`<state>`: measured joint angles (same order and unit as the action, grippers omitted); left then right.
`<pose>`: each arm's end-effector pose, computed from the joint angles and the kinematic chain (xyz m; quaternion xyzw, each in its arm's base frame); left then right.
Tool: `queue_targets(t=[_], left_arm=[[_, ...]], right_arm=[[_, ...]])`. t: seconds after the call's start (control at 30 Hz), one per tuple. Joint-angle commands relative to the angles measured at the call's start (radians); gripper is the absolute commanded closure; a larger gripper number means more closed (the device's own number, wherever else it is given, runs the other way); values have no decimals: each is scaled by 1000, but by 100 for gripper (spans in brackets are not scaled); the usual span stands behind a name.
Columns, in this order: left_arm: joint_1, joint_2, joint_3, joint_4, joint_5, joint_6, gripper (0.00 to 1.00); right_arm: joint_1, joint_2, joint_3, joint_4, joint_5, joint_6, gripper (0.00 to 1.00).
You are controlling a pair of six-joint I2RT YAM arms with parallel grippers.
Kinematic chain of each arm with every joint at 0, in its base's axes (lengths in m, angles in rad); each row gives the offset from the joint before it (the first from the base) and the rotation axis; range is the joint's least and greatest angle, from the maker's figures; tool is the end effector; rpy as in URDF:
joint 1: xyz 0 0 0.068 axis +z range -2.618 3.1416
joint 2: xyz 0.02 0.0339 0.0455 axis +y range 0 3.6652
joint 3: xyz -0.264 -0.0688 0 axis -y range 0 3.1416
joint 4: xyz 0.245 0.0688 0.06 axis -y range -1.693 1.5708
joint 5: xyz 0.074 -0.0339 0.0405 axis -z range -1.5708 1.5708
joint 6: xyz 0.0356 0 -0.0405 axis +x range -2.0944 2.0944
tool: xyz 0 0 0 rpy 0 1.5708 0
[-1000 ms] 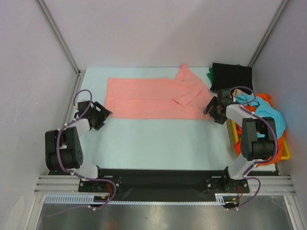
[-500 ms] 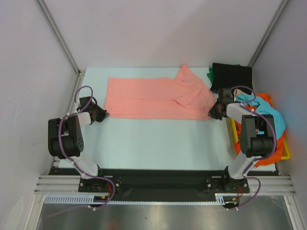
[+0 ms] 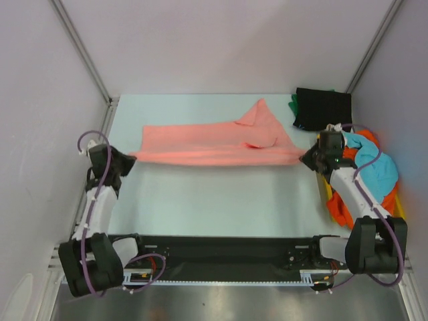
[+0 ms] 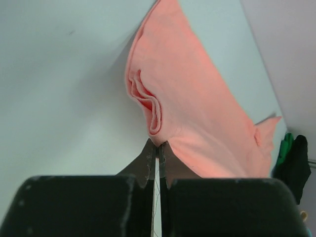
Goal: Fold and stack the t-shirts
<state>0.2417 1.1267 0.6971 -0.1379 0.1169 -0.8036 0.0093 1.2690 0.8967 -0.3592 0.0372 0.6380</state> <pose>0.2403 0.0550 0.2456 -0.4126 0.7725 -0.1823 0.4470 0.2731 0.0012 0.2591 0.2895 0.8660 0.1135 0.3916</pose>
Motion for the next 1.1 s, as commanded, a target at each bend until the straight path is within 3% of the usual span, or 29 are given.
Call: queue_targets(t=[0.0,0.3,0.43,0.47,0.53,0.57,0.6,0.67,0.77,0.87,0.9,1.03,1.07], left_arm=[[65,-77,-165,-62,-83,17,100],[154,-244,-369,-100,-39,-17,97],[163,-297,-366,-150,-33,-19,79],[163,-306,-366,-157,-26,-19,59],[165,-324,-352,-176,-3,-14,31],[166,-352,-340,-189,1,-9,16],[166,-364,-326,-203,4,-3,11],[166,-405,-263,-236,6,41,3],[166,-391,-144,-267,41,153,0],[165,-349,-45,-327,79,265,0],[163,-317,-3,-377,96,317,0],[150,-220,97,-477,201,467,0],[125,-206,114,-503,106,478,0]], right_arm=[[-29,-35,-192,0,58,77,100],[-29,-195,-383,-13,49,184,100],[-29,-278,-403,-75,58,200,96],[-29,-305,-406,-81,56,210,91],[-29,-332,-410,-90,44,215,59],[-29,-353,-406,-92,40,215,39],[-29,-362,-400,-95,32,212,22],[-17,-381,-354,-100,24,195,20],[81,-366,-248,-63,55,140,20],[242,-223,-58,-29,192,60,19],[294,-106,46,-21,214,8,19],[296,180,319,-15,196,-53,20],[293,243,368,-8,193,-72,21]])
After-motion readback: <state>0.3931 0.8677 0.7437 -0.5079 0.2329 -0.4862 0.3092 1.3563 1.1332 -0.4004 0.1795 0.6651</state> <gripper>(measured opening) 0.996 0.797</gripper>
